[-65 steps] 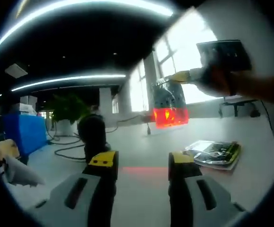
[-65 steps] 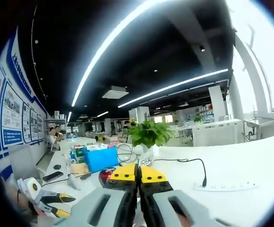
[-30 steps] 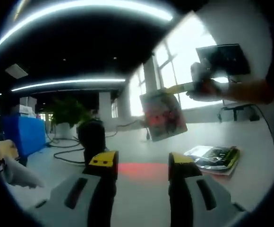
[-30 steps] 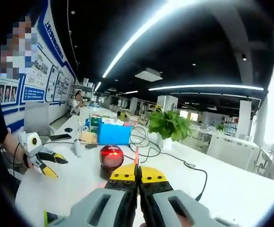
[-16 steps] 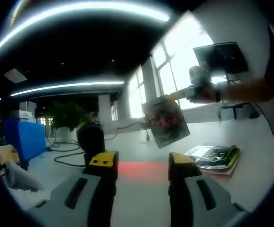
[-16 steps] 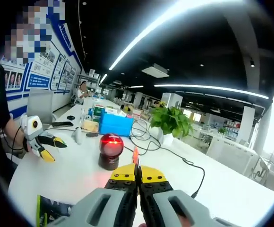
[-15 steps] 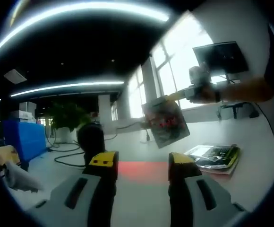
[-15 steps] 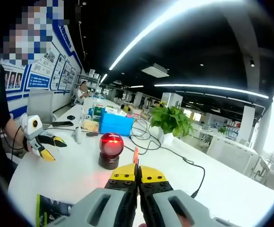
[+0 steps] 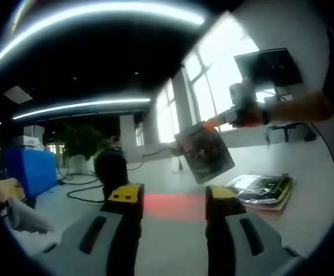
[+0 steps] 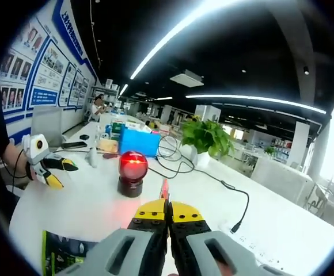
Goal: Clip sheet goods on table flip sheet goods clip sheet goods scan sheet goods put sheet goods back to table
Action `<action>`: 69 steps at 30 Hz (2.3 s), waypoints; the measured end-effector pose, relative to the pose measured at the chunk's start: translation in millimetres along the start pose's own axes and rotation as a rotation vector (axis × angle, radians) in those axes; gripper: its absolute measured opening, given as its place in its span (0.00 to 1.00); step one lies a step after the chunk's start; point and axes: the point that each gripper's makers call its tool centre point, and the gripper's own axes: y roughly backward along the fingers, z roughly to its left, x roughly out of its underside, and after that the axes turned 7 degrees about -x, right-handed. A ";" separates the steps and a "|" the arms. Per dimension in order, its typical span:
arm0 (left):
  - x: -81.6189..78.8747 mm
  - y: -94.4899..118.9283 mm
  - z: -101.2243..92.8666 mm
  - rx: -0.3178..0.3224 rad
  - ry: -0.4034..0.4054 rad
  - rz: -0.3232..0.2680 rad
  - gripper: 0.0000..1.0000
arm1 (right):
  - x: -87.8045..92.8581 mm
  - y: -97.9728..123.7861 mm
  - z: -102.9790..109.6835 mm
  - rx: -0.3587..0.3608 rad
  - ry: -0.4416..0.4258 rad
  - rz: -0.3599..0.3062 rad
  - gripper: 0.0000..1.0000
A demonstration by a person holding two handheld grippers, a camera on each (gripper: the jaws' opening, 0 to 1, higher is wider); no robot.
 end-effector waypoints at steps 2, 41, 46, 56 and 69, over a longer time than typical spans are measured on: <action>1.3 -0.5 -0.9 0.003 -0.004 0.007 0.35 | 5.4 -0.5 -7.6 0.018 -0.005 0.010 0.00; 2.6 -2.9 2.5 -0.012 0.004 0.007 0.36 | 101.6 -13.4 -107.1 0.144 -0.109 0.201 0.00; 4.1 -2.6 -0.1 0.006 0.001 0.011 0.36 | 107.0 -12.5 -107.4 0.162 -0.119 0.208 0.00; 3.5 -1.4 -5.2 0.031 -0.008 0.007 0.37 | 128.2 -23.9 -125.1 0.182 -0.171 0.228 0.00; 8.4 -2.3 -6.6 0.032 -0.022 0.026 0.37 | 141.2 -28.0 -116.5 0.166 -0.156 0.253 0.00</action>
